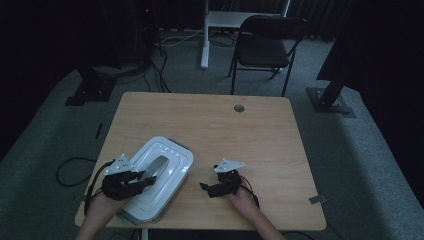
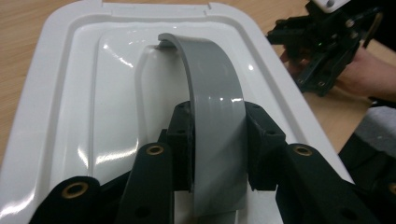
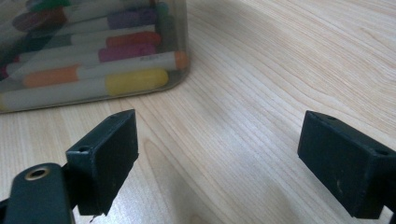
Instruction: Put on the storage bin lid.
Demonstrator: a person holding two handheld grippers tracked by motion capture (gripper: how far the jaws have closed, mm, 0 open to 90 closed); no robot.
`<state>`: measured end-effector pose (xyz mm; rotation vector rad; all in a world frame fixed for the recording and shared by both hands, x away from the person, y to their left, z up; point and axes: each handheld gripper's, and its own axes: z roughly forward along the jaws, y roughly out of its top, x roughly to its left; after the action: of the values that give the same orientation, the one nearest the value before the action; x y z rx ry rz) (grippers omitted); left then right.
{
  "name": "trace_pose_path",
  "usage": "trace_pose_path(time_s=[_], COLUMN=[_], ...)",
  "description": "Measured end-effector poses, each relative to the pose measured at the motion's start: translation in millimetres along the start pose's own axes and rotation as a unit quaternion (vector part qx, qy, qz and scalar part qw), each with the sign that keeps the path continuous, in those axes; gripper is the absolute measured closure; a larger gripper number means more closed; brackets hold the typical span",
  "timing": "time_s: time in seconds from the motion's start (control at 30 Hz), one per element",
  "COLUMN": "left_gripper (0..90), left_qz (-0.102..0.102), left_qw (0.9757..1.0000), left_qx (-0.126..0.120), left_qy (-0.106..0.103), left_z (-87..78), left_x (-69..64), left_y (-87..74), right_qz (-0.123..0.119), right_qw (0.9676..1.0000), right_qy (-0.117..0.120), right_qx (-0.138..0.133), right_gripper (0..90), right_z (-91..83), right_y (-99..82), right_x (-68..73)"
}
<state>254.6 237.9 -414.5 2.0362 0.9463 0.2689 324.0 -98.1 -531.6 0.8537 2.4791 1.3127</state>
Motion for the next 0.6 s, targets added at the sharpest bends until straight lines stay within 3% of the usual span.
trace_pose_path(time_s=[0.1,0.23,0.3,0.37,0.47,0.53,0.6], left_gripper=[52.8,45.7,39.9,35.8,26.9,18.1,16.5], left_qz=[0.004,-0.003,-0.013,-0.018,-0.013,-0.022,-0.031], left_qw=[0.9997,0.9985,0.9979,0.9963,0.9920,0.9913,0.9898], left_qx=[-0.014,-0.039,-0.052,-0.069,-0.074,-0.074,-0.082], left_qy=[0.018,0.038,0.037,0.048,0.101,0.106,0.113], left_z=[-8.7,-24.0,-31.2,-36.6,-38.4,-37.2,-36.1], left_x=[0.9,8.0,15.5,23.6,33.1,40.4,48.2], left_y=[1.7,2.9,2.4,1.4,-0.9,-2.8,-5.4], right_qz=[-0.005,-0.004,-0.002,-0.002,-0.001,-0.002,-0.002], right_qw=[1.0000,1.0000,1.0000,1.0000,1.0000,1.0000,1.0000], right_qy=[0.001,-0.002,-0.004,-0.005,-0.005,-0.006,-0.006], right_qx=[0.000,-0.001,-0.002,-0.002,-0.002,-0.003,-0.001], right_gripper=[11.8,11.8,11.8,11.8,11.8,11.9,11.8], right_z=[-1.5,-2.9,-3.9,-4.3,-4.6,-4.9,-4.5], right_y=[0.6,0.8,0.8,0.7,0.8,1.1,1.1], right_x=[0.1,-1.5,-2.2,-2.9,-3.4,-3.0,-3.0])
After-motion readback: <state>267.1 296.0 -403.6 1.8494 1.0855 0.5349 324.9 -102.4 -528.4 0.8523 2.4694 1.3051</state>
